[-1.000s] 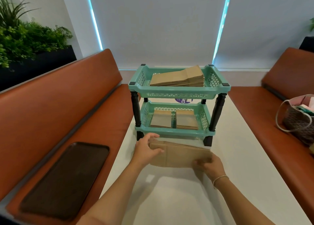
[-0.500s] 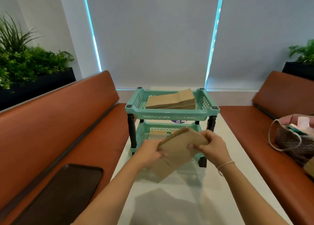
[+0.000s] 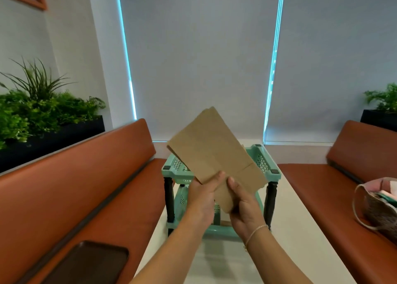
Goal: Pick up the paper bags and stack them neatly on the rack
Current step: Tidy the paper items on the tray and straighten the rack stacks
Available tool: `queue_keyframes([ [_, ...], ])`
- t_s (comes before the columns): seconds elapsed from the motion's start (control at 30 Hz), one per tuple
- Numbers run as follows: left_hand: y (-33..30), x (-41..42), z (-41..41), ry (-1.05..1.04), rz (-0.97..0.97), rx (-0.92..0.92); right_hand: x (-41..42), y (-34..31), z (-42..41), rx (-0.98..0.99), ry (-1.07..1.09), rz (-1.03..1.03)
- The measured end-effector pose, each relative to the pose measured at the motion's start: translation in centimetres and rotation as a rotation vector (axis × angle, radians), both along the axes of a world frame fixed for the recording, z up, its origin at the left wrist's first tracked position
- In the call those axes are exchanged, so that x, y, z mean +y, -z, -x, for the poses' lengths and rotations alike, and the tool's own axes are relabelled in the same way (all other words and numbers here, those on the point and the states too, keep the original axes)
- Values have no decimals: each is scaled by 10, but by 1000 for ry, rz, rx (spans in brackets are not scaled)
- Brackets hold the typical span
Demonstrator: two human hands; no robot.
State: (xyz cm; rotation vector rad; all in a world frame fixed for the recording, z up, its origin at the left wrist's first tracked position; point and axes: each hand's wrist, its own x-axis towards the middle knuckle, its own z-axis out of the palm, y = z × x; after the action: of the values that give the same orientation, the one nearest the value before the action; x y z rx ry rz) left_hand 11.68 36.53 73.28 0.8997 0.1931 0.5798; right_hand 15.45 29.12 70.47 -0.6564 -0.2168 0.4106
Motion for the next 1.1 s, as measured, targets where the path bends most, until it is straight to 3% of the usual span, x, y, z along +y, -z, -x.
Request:
queue_keyframes([
  [0.33,-26,5,-30,-160,85,-64,8,-14,-29,-102,110,-30],
  [0.67,-44,7,-64,-281,47,-125,33,-28,-52,34,119,-104],
  [0.8,-65,39,-70,-295,-8,-36,24,-45,-75,-60,176,160],
  [0.93,-98,97,-81,-190,-208,129,5,-86,-120,-192,140,439],
  [1.1,-97,126,-108,-60,-567,570,15,-113,-171,-271,172,930],
])
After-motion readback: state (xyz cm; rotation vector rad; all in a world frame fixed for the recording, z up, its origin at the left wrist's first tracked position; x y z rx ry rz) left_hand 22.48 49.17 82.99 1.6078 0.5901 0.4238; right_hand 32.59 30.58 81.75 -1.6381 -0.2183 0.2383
